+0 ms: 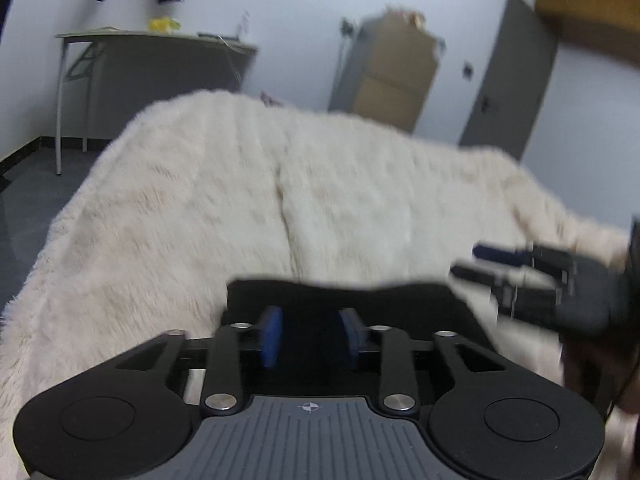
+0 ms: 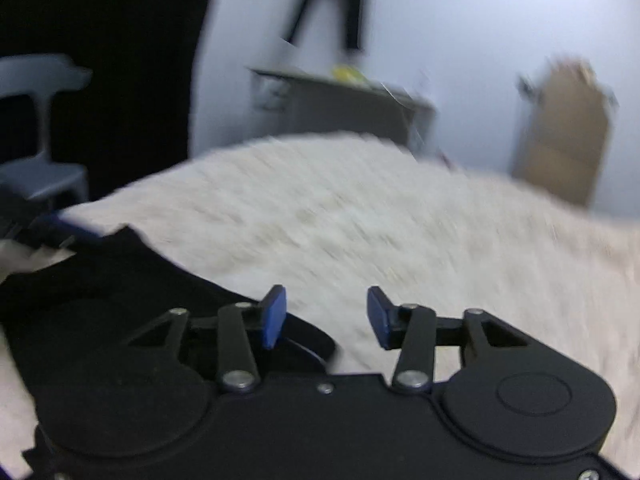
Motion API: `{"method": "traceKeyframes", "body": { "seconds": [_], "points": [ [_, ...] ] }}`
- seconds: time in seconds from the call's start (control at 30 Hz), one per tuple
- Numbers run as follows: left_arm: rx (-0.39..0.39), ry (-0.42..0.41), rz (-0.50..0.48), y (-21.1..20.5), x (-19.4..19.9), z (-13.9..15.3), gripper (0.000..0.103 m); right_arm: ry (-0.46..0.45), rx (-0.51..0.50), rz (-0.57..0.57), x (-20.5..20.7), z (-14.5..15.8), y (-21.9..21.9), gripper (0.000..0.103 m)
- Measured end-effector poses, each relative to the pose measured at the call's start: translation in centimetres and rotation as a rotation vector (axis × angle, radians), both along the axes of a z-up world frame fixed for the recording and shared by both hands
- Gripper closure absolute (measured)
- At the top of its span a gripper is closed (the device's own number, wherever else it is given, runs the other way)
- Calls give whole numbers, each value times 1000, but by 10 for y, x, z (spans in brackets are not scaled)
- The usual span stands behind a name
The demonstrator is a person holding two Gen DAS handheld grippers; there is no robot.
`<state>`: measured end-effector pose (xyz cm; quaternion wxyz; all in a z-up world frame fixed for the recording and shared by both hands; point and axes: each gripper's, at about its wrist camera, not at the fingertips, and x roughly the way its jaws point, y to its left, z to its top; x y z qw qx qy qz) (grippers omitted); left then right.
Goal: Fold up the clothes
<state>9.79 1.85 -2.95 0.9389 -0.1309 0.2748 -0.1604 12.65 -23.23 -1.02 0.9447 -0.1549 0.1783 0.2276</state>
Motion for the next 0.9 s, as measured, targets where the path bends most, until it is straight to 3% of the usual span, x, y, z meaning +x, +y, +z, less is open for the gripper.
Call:
{"method": "traceKeyframes", "body": {
  "seconds": [0.1, 0.17, 0.23, 0.27, 0.3, 0.33, 0.4, 0.5, 0.57, 0.73, 0.9],
  "points": [
    [-76, 76, 33, 11, 33, -15, 63, 76, -13, 1, -5, -14, 14, 54],
    [-87, 161, 62, 17, 49, -30, 87, 110, -7, -43, -7, -17, 8, 54],
    [-167, 208, 101, 36, 56, -42, 101, 133, 15, -108, -10, -14, -10, 52],
    [-220, 227, 121, 46, 57, -44, 101, 149, 41, -138, -11, -11, -21, 51],
    [-282, 224, 163, 61, 51, -43, 100, 182, 95, -156, -11, -8, -34, 45],
    [-275, 218, 238, 73, 40, -38, 88, 229, 165, -170, -11, -5, -48, 44],
    [-317, 231, 251, 87, 25, -35, 85, 385, 364, -149, -8, -9, -74, 44],
    [-417, 230, 244, 98, 8, -32, 66, 563, 591, -84, 1, -30, -99, 47],
    [-461, 218, 241, 101, -1, -29, 61, 585, 600, -74, 5, -39, -96, 47],
    [-502, 214, 261, 107, -10, -27, 60, 640, 707, 9, 18, -45, -83, 46],
    [-497, 209, 253, 107, -18, -26, 56, 706, 657, 52, 36, -60, -68, 42]
  ]
}}
